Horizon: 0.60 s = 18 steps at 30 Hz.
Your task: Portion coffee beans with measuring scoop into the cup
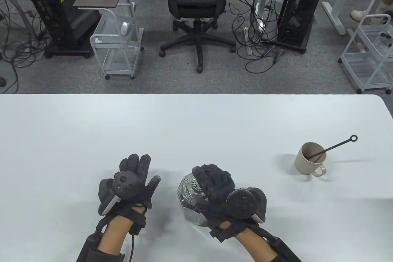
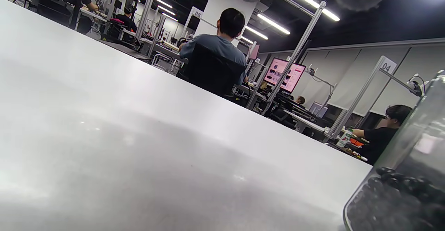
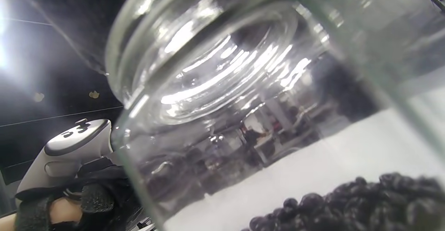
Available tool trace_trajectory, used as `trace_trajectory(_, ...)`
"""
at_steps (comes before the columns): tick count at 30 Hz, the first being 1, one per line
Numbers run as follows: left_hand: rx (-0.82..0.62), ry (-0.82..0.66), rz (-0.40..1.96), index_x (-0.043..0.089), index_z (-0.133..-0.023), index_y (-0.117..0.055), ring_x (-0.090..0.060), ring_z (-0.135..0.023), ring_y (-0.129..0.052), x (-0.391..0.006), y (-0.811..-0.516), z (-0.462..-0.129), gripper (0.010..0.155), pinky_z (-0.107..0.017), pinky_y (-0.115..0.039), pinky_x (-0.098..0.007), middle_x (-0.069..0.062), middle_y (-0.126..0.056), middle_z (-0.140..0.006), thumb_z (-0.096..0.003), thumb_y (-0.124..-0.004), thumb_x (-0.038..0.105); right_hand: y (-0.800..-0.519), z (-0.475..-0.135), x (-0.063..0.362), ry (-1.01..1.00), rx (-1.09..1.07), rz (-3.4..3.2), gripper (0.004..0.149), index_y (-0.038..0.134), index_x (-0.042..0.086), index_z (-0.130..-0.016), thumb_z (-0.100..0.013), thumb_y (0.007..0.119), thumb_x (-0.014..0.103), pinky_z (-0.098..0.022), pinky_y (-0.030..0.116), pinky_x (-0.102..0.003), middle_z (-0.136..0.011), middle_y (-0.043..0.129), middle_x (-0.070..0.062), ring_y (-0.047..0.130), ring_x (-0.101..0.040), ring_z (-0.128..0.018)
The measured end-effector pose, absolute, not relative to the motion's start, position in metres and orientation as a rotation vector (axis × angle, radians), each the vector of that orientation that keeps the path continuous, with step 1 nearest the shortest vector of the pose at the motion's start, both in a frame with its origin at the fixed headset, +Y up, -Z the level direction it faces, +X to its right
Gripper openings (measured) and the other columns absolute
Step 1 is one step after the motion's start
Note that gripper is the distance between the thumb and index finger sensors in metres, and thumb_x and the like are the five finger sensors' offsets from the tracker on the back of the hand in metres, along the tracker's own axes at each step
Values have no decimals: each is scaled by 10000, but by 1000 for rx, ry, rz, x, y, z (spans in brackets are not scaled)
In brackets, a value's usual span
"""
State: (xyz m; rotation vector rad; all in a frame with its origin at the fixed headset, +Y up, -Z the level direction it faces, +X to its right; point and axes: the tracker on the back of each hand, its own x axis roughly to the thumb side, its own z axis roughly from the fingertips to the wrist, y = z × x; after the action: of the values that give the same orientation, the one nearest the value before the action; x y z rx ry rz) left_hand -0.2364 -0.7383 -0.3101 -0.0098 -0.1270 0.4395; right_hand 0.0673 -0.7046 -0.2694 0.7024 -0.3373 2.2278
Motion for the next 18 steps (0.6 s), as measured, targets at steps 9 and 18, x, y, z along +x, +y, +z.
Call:
trace_trajectory(9,-30,-125,440,259,-1142,-347,-566,-1087,-290,-236,-741,-311,807,-676,-378,-753,-175,-283,-1201,-484,-559,675,-698,-264,80,-457,662,2055,729,564,176,-1052,-450,872,447,-589,411,-854,-1034,557,-262,578,-630,-959)
trace_trajectory(18,-44,-114,455,257,-1142,-346,-566,-1086,-291,-236,-743,-310,807,-675,-381,-751,-176,-287,-1200,-485,-558,675,-681,-265,135,-548,470,2013,718,632,140,-1026,-446,885,478,-575,505,-819,-977,639,-291,690,-634,-879)
